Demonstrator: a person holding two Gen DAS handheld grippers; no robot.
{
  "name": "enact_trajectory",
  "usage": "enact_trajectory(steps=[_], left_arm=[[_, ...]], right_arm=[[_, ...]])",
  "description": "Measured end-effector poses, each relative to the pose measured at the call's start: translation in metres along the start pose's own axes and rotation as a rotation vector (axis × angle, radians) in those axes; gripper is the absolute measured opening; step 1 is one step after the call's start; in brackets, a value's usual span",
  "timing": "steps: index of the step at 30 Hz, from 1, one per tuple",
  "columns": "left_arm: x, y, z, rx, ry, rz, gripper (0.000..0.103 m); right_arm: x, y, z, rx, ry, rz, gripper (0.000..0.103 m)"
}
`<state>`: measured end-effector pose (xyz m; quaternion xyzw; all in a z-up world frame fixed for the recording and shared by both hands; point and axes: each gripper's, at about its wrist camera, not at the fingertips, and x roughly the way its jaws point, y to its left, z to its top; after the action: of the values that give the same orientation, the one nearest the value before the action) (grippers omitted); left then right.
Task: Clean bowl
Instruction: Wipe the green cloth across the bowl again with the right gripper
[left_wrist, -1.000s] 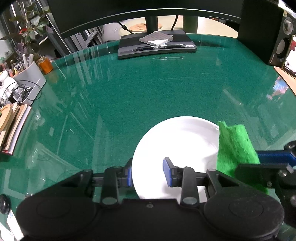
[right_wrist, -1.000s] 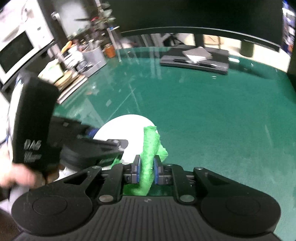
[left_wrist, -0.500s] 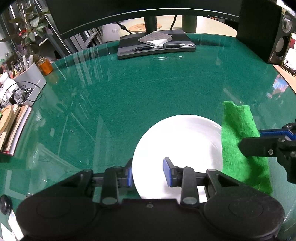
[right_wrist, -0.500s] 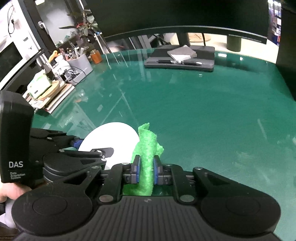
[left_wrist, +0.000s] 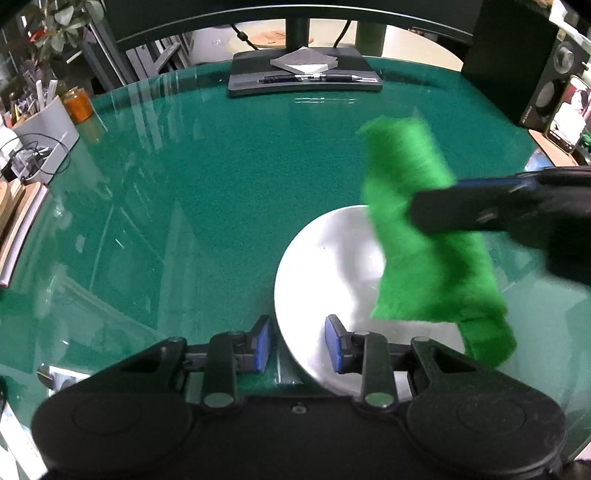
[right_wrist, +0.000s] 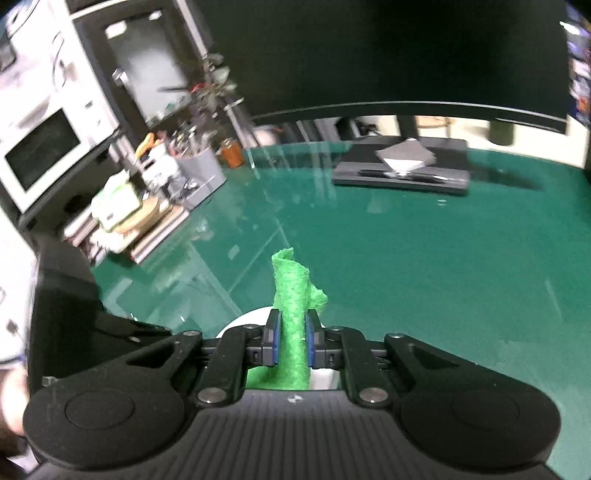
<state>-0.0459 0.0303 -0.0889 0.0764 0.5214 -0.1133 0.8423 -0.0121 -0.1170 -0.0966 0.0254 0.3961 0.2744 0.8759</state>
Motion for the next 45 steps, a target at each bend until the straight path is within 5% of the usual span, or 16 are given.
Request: enact_trajectory(steps=[6,19,26,35,45], left_arm=[[0.002,0.008,0.002,0.005,-0.004,-0.005,0.032],[0.01,0.003,0.01,0.003,-0.021,-0.025,0.032],[0.012,0.009,0.011,-0.015,-0.021,-0.048,0.032],[0.016,0.011,0.016,-0.026,-0.011,-0.051,0.032],[0.018,0.01,0.019,-0.025,-0.006,-0.039,0.032]], right_arm=[[0.023,0.007,-0.001,-0.067,0.049,-0.007,0.013],[0.016,0.003,0.02,0.052,-0.084,-0.046,0.013],[0.051,0.024,0.016,-0.058,-0.027,-0.008,0.013],[0.058,0.025,0.025,-0.044,0.027,-0.113,0.013],[0.06,0.026,0.025,-0.013,0.044,-0.121,0.013]])
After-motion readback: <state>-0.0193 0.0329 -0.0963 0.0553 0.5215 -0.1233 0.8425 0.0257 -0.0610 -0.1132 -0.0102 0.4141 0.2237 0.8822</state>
